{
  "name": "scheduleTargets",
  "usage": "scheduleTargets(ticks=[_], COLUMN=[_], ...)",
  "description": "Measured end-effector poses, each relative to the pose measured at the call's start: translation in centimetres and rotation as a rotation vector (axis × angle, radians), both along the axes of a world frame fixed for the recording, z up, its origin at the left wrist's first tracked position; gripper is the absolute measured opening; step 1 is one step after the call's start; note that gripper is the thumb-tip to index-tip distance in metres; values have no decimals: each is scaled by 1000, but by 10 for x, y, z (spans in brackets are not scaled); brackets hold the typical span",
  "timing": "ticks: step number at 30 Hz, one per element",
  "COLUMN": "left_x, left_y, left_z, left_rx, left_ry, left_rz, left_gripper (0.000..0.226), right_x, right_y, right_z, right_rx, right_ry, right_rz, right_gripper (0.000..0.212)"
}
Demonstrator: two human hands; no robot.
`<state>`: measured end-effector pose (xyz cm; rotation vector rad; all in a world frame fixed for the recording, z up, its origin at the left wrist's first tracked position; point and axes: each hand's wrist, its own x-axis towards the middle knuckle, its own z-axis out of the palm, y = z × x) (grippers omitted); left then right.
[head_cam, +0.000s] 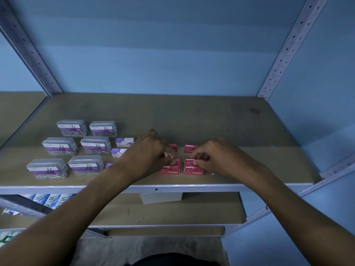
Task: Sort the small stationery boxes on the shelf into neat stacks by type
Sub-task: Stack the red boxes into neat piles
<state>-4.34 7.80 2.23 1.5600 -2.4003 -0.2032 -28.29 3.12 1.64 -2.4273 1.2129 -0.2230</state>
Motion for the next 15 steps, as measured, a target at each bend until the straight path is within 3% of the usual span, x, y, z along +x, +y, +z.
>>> scheduleTargets(ticks=[6,11,15], left_x=[-2,2,-1], left_y=[1,2,2], left_z=[-7,-5,-7], left_rx=[33,46,44], left_ry=[15,-59,-88], left_rz=[-4,-17,-8], left_gripper=[18,42,40], right_x=[2,3,7], right_y=[5,5,6], right_z=[-2,0,0], right_rx=[15,38,36], right_ry=[32,72,131], right_rz=[13,23,27], right_gripper=[22,38,38])
